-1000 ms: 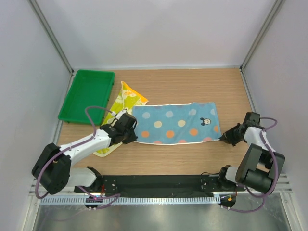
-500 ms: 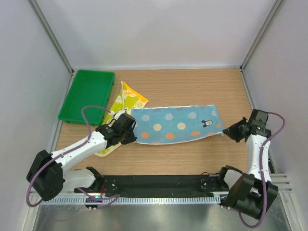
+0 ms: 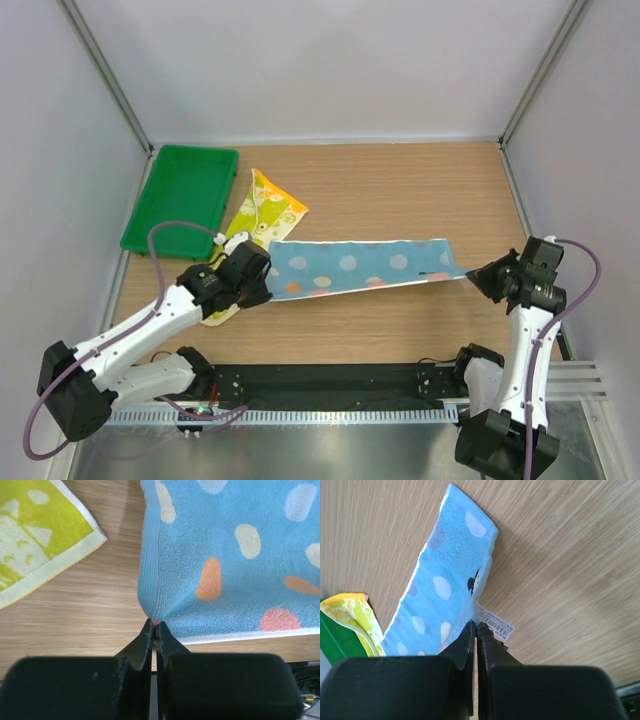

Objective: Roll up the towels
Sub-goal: Fold the towel

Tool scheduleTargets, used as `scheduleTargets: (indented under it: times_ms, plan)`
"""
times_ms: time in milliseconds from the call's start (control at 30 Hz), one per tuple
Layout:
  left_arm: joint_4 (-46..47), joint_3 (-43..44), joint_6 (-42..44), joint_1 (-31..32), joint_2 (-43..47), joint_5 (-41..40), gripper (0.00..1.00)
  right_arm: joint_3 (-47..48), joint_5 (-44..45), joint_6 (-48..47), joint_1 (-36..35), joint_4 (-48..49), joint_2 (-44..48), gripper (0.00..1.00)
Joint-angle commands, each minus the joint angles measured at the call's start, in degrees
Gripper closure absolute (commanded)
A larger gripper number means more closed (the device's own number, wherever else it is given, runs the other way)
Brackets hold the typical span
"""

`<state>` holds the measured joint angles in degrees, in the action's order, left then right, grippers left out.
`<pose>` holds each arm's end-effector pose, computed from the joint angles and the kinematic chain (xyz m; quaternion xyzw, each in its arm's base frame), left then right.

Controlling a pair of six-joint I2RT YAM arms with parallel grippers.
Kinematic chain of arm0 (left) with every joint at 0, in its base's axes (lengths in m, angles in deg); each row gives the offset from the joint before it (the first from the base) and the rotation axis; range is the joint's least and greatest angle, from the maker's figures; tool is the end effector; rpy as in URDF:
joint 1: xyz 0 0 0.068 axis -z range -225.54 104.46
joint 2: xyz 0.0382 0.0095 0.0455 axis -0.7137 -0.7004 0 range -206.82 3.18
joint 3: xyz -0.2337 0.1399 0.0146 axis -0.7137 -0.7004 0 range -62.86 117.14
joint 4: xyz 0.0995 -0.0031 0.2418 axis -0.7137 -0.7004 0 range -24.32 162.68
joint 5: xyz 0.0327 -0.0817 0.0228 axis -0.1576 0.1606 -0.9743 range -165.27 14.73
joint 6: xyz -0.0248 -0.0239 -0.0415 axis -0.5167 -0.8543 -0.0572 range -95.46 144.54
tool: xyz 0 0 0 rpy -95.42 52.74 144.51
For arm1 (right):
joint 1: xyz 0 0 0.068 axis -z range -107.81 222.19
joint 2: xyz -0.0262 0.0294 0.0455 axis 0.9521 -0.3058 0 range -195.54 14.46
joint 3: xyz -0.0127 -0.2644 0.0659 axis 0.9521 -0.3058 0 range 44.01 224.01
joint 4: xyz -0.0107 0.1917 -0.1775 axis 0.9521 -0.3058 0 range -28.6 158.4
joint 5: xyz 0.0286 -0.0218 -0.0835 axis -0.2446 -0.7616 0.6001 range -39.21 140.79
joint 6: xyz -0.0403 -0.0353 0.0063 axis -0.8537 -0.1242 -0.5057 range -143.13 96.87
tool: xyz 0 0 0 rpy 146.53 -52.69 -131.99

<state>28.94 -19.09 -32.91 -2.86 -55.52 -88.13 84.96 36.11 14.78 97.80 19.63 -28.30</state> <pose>0.1462 -0.1240 0.2410 -0.1530 0.9450 -0.1365 0.2549 0.1318 -0.0531 0.2611 0.4548 0.8166 0.1555 0.3196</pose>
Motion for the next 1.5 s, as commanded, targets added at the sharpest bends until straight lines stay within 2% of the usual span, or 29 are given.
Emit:
scheduleTargets:
  times_ms: [0,167,267,433,800,1067,1333,1367,1400,1467]
  plan:
    - [-4.7,4.5,3.0,0.0,0.3,-5.4,1.0,1.8,-0.7,0.3,0.0,2.5,-2.1,0.99]
    - [-5.0,11.8,8.4,0.0,-4.3,-7.8,1.0,6.7,-2.6,-2.5,-0.6,4.0,-9.7,0.99]
    - [-5.4,16.8,10.9,-0.4,-10.0,-8.1,1.0,9.4,-3.2,-3.3,-1.7,4.2,-15.3,0.99]
    - [-6.0,23.6,13.4,-3.2,-20.0,-4.5,1.0,9.2,-3.8,-3.5,-3.2,6.1,-19.9,0.99]
    - [-4.9,27.4,14.6,-10.2,-29.4,-0.9,1.0,9.9,-2.6,-3.0,-3.8,9.6,-30.3,0.99]
    - [-4.7,30.1,15.8,-13.2,-35.3,1.3,1.0,14.9,-0.5,-1.0,-6.8,11.3,-37.8,0.99]
    - [-4.9,37.3,17.8,-17.4,-43.9,3.6,0.99,22.4,3.4,0.9,-10.1,12.4,-47.9,0.99]
    - [-5.1,38.2,17.9,-18.0,-45.1,4.4,0.99,22.9,3.8,1.1,-10.5,12.9,-49.1,0.84]
    - [-5.4,39.4,18.2,-19.2,-46.4,5.1,0.91,24.0,3.7,1.5,-10.6,13.5,-50.2,0.67]
    - [-5.4,42.2,18.3,-20.4,-49.8,7.6,0.74,25.6,4.1,1.8,-10.8,14.3,-54.0,0.59]
